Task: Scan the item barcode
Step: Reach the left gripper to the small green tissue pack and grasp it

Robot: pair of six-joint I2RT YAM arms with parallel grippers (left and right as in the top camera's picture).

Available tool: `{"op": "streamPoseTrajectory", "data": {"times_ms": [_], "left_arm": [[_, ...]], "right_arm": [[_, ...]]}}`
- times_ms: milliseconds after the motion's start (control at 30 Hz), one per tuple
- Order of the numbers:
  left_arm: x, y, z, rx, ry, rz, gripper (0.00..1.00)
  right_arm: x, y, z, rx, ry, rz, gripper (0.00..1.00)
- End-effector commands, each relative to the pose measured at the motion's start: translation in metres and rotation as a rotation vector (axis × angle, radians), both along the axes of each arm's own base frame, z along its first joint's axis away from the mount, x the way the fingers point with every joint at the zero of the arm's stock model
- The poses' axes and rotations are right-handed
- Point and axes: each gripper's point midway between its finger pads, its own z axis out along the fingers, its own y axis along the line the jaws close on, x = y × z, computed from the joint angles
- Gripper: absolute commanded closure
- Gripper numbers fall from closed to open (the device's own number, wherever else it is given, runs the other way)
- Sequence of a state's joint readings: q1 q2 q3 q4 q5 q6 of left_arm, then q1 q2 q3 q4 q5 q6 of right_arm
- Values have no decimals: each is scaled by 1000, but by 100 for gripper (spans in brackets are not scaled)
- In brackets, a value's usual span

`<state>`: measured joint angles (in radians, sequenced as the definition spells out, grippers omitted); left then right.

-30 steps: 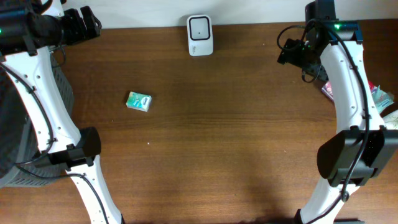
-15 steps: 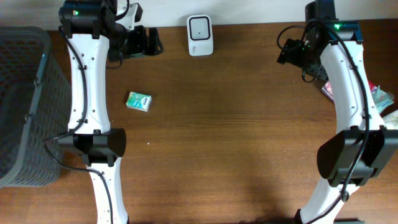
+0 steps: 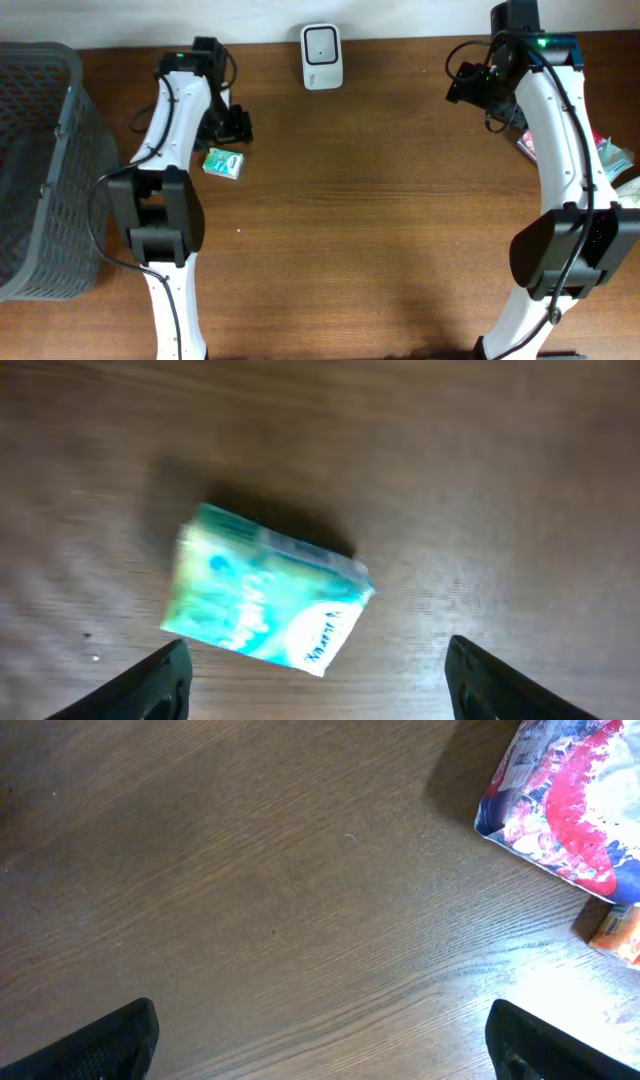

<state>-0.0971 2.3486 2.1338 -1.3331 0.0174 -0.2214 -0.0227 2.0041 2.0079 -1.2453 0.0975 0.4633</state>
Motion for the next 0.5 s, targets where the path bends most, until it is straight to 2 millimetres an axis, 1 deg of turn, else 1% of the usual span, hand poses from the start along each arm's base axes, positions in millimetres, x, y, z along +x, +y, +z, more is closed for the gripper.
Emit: {"op": "streamPoseTrajectory", "data": {"times_ms": [0,33,67,100,133,167,200,233,300,367,400,433,467], "left_arm": [[-5,-2,-15,111,6,-192,27],[-3,2,-18,148,0,-197,32],[-3,0,-21,157,-4,-203,39],[-4,-3,-23,157,-1,-210,49],[-5,-5,-26,159,0,-216,51],[-7,-7,-32,162,9,-268,44],[-9,-7,-36,163,16,-301,44],[-11,-8,-40,163,19,-304,46],[-16,-10,-47,164,33,-312,56],[-17,-15,-47,163,35,-322,75],[-18,-18,-47,162,36,-328,82],[-20,-28,-47,160,37,-339,99],[-23,-38,-47,162,38,-362,100]], "right_arm": [[1,-2,-1,-19,1,-2,1],[1,-2,-1,-19,1,-2,1],[1,-2,-1,-19,1,-2,1],[1,-2,-1,-19,1,-2,1],[1,-2,-1,-19,1,-2,1],[1,-2,-1,-19,1,-2,2],[1,-2,-1,-19,1,-2,1],[1,-2,-1,-19,1,-2,1],[1,-2,-1,-19,1,-2,1],[1,-2,-1,-19,1,-2,1],[1,-2,-1,-19,1,-2,2],[1,-2,-1,-19,1,-2,1],[1,-2,-1,-19,1,-2,1]]}}
